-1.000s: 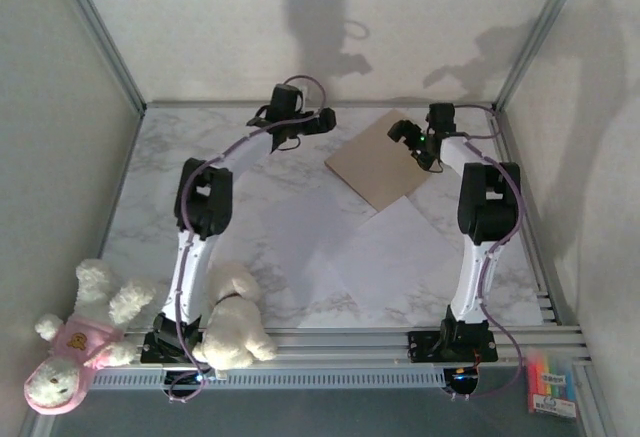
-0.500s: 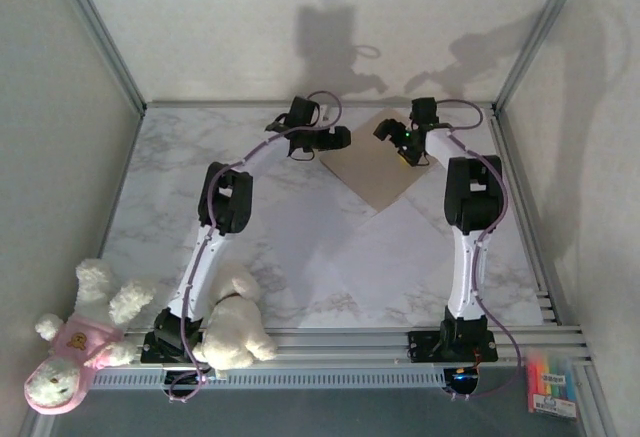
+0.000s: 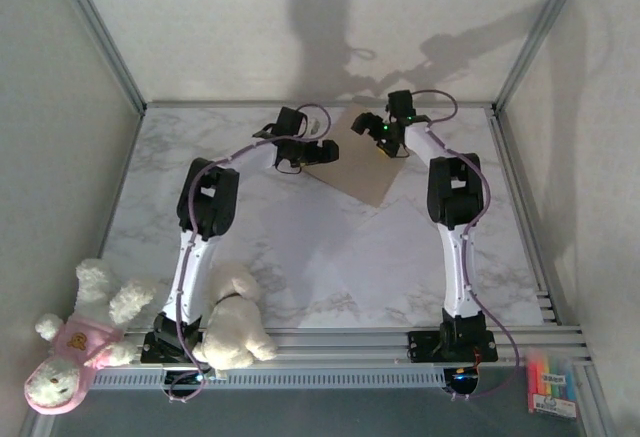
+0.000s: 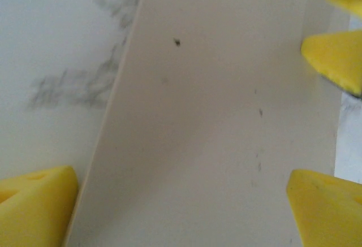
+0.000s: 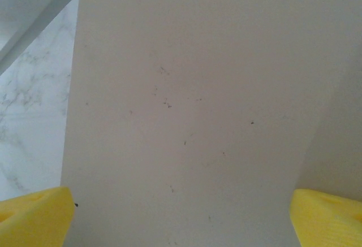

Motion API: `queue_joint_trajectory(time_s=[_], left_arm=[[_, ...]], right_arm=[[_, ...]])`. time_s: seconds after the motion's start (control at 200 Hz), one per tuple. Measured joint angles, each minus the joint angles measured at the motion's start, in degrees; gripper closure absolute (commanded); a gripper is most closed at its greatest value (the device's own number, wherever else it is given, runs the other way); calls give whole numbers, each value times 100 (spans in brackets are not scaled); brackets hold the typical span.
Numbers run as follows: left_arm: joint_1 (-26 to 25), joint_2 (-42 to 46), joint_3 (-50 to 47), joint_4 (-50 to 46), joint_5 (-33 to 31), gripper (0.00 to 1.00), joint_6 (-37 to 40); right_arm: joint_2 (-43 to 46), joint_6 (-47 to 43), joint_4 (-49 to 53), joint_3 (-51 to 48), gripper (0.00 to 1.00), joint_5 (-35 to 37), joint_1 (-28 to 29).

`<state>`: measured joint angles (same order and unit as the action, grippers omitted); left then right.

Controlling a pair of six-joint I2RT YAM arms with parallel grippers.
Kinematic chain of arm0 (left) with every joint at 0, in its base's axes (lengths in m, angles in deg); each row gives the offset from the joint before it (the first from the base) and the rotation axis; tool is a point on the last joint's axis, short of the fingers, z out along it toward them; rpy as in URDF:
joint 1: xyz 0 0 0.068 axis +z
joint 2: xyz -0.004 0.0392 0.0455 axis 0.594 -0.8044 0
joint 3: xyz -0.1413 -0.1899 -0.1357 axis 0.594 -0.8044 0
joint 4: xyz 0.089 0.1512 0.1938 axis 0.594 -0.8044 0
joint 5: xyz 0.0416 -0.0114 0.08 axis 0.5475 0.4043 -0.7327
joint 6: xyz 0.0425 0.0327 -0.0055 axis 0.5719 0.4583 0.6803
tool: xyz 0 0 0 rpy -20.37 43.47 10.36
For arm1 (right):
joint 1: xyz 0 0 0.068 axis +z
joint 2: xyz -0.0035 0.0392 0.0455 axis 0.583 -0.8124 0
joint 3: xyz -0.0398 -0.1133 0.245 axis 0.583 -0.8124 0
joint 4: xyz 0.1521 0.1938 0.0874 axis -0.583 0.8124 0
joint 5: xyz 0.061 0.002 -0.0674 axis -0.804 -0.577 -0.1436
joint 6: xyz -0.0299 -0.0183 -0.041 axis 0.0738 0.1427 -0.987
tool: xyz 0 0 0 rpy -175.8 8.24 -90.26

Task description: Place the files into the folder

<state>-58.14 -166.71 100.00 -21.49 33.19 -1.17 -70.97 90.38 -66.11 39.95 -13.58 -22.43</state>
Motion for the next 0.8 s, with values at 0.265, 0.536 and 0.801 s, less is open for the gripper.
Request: queue_joint_trajectory(time_s=[0.265, 0.536, 0.801], left_arm=[[195, 487, -804, 199, -2, 5, -111], [208, 531, -892, 306, -70, 5, -262], [208, 535, -901, 345, -111, 4, -391]], right_arm=[[-402, -13, 614, 979, 1, -321, 339], [-232, -299, 1591, 1506, 1, -509, 339], [848, -278, 1493, 55, 3, -675, 22]])
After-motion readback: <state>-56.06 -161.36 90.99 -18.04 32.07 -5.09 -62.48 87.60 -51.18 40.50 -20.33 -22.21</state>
